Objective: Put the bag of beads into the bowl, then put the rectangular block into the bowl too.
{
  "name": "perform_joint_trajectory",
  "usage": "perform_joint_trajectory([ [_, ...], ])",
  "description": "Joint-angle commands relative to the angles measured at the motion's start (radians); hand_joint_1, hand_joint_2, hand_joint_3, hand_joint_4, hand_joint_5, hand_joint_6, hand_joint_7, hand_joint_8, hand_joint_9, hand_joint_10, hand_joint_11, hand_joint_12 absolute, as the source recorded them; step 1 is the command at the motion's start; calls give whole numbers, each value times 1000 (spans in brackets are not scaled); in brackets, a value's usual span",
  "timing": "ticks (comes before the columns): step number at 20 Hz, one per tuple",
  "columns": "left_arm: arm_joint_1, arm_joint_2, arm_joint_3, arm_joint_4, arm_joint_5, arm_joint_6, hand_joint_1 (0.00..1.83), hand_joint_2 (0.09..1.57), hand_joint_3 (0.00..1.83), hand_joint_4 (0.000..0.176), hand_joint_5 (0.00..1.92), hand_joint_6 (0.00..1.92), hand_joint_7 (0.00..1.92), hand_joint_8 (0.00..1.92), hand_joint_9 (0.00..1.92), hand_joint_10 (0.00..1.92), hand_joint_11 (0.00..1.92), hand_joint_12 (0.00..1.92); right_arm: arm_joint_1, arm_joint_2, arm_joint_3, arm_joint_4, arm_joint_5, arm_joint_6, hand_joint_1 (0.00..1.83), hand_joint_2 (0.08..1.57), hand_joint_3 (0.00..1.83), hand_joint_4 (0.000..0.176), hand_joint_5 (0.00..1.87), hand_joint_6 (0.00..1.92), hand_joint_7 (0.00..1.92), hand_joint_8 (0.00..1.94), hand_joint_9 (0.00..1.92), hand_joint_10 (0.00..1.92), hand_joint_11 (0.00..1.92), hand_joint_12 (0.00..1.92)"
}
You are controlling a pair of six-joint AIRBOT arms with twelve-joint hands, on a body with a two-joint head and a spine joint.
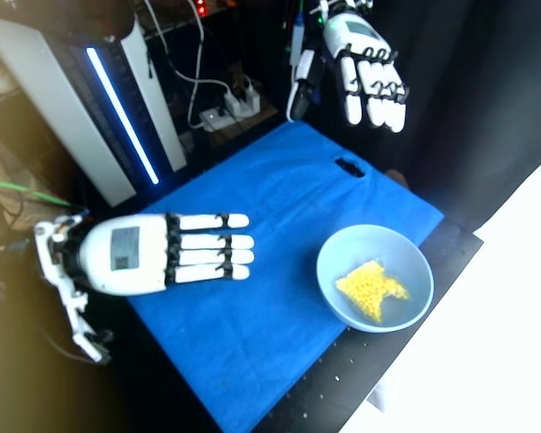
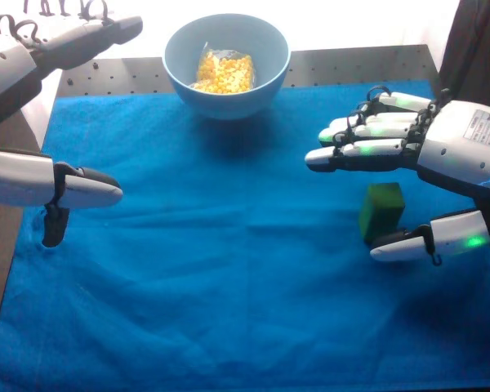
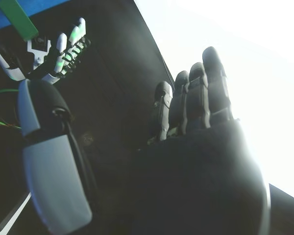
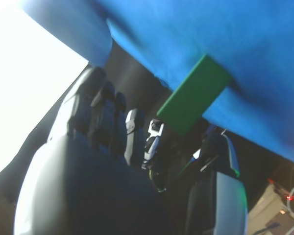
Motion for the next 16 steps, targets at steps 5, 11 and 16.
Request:
perform_joint_trajectory([
  [5,6,-10,1,-12,-115,-12,824,867,0,78,109,0,111,0,107,2,0,457,23,-6,15,36,88,1,803,1020,1,77,579,4,585,9,553,29,7,1326],
  [11,20,-20,2,-12,-101,-22,783,867,0,81,111,1,91,1,63,4,0,247,27,-6,19,37,86,1,1038,1077,7,142,1028,843,1046,473,753,1279,612,1727],
  [16,27,-22,3,-12,-105,-33,714,875,3,82,95,1,85,0,67,3,0,235,27,-6,20,45,86,1,1175,1052,0,0,1128,726,1048,1437,924,1765,828,1919],
])
